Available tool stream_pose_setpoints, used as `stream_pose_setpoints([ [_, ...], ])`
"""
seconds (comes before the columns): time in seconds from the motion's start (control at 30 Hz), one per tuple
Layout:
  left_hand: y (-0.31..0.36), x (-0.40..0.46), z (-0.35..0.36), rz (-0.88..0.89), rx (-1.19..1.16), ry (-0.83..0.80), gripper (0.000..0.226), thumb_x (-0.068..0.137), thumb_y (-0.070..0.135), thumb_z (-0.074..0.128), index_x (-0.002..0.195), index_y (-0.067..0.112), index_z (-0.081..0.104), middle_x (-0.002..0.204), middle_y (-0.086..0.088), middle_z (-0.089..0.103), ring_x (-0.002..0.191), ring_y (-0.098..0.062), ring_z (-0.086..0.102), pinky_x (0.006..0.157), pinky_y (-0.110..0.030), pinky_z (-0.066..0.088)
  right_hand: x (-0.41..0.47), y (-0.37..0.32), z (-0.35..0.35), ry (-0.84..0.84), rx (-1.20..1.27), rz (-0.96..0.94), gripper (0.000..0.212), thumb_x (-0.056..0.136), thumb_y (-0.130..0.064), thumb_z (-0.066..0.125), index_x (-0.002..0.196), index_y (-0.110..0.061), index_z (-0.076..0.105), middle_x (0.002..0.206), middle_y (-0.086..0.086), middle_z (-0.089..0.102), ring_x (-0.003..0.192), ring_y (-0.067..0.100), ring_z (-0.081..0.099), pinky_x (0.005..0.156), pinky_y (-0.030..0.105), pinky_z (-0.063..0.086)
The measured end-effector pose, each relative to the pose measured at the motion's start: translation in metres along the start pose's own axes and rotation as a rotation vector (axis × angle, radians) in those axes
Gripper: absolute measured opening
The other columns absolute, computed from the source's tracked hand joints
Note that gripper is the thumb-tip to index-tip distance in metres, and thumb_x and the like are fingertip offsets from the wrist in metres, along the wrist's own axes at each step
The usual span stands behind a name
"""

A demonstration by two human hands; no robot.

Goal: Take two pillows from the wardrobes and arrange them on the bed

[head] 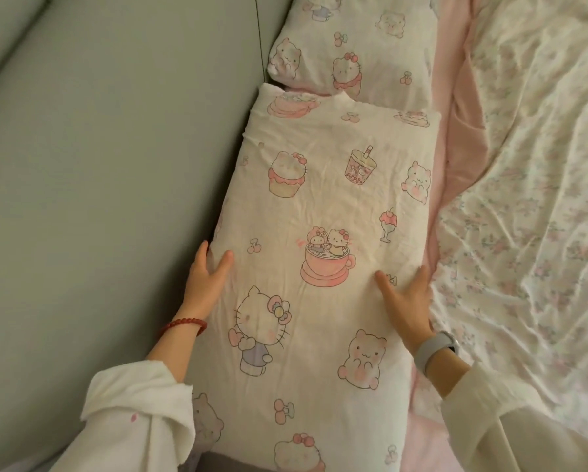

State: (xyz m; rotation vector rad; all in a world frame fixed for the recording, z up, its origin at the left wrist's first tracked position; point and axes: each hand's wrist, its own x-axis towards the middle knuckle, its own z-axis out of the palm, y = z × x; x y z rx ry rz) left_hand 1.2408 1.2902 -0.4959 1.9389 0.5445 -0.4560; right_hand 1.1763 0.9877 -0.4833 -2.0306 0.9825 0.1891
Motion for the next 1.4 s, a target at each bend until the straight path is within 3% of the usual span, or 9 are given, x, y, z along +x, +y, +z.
stream_pose_setpoints([
  [0.13, 0.026, 0.025, 0.007, -0.101, -0.109, -0.043, 0.078, 0.084, 0.049, 0.056, 0.144, 0.023, 0.014, 0.147, -0.003, 0.031, 0.133, -0.025, 0.033, 0.106, -0.044, 0.032, 0.029, -0.019, 0.000, -0.084, 0.173, 0.120, 0.078, 0.071, -0.050, 0.065, 0.131, -0.011, 0.033, 0.117, 0.006, 0.053, 0.103, 0.025, 0.053, 0.091, 0.041, 0.046],
  [0.23, 0.045, 0.028, 0.021, 0.042, -0.013, 0.012, 0.046, 0.090, 0.026, 0.053, 0.132, 0.013, 0.039, 0.120, -0.004, 0.053, 0.114, -0.027, 0.051, 0.093, -0.035, 0.042, 0.039, -0.030, 0.002, -0.071, 0.255, 0.197, 0.050, 0.077, -0.027, 0.063, 0.118, -0.002, 0.049, 0.100, 0.013, 0.060, 0.084, 0.027, 0.058, 0.075, 0.037, 0.050],
  [0.43, 0.065, 0.028, 0.020, 0.223, 0.068, 0.153, 0.035, 0.093, 0.016, 0.042, 0.128, 0.010, 0.044, 0.123, -0.015, 0.054, 0.110, -0.030, 0.052, 0.096, -0.049, 0.043, 0.037, -0.047, -0.006, 0.106, 0.275, 0.062, 0.025, 0.075, -0.023, 0.051, 0.096, -0.010, 0.046, 0.095, 0.018, 0.059, 0.078, 0.033, 0.057, 0.074, 0.050, 0.055],
  [0.53, 0.073, 0.036, 0.019, 0.198, 0.083, 0.134, 0.041, 0.091, 0.028, 0.044, 0.130, 0.015, 0.043, 0.126, -0.011, 0.054, 0.113, -0.030, 0.050, 0.098, -0.050, 0.040, 0.037, -0.051, -0.009, 0.122, 0.236, 0.024, 0.029, 0.070, -0.033, 0.050, 0.094, -0.017, 0.045, 0.095, 0.015, 0.059, 0.083, 0.036, 0.060, 0.074, 0.052, 0.055],
  [0.6, 0.073, 0.038, 0.020, 0.061, 0.178, 0.082, 0.052, 0.086, 0.042, 0.044, 0.135, 0.025, 0.035, 0.134, -0.010, 0.046, 0.122, -0.033, 0.040, 0.103, -0.054, 0.032, 0.039, -0.048, -0.009, 0.106, 0.201, 0.043, 0.042, 0.075, -0.031, 0.054, 0.112, -0.013, 0.042, 0.103, 0.008, 0.055, 0.096, 0.034, 0.058, 0.082, 0.047, 0.052],
  [0.73, 0.044, 0.016, 0.024, -0.045, 0.426, 0.033, 0.066, 0.086, 0.060, 0.037, 0.142, 0.038, 0.011, 0.150, -0.007, 0.021, 0.131, -0.039, 0.025, 0.107, -0.060, 0.020, 0.028, -0.037, -0.009, 0.058, -0.044, -0.093, 0.082, 0.080, -0.038, 0.060, 0.142, -0.014, 0.011, 0.147, 0.019, 0.023, 0.136, 0.035, 0.020, 0.112, 0.050, 0.023],
  [0.93, 0.002, -0.015, 0.015, -0.055, 0.490, 0.110, 0.070, 0.081, 0.072, 0.030, 0.141, 0.042, 0.009, 0.143, -0.013, 0.032, 0.127, -0.036, 0.031, 0.102, -0.060, 0.026, 0.013, -0.018, -0.001, -0.230, -0.172, -0.117, 0.084, 0.080, -0.049, 0.059, 0.142, -0.035, 0.005, 0.155, 0.011, -0.006, 0.142, 0.032, 0.000, 0.115, 0.045, 0.008],
  [1.27, 0.004, -0.017, 0.011, -0.216, 0.487, 0.030, 0.071, 0.081, 0.071, 0.030, 0.141, 0.042, 0.003, 0.149, -0.013, 0.021, 0.130, -0.041, 0.027, 0.106, -0.062, 0.020, 0.013, -0.025, -0.016, -0.322, -0.179, -0.098, 0.079, 0.082, -0.045, 0.059, 0.142, -0.036, 0.008, 0.155, 0.011, -0.003, 0.142, 0.032, 0.006, 0.115, 0.047, 0.015],
  [1.4, 0.034, -0.031, 0.036, 0.144, 0.656, 0.202, 0.065, 0.088, 0.055, 0.038, 0.143, 0.031, 0.012, 0.153, -0.014, 0.015, 0.139, -0.035, 0.011, 0.108, -0.065, 0.006, 0.004, -0.070, -0.038, -0.104, -0.027, -0.245, 0.062, 0.089, -0.027, 0.054, 0.141, -0.017, 0.023, 0.149, 0.013, 0.028, 0.135, 0.028, 0.027, 0.111, 0.042, 0.027],
])
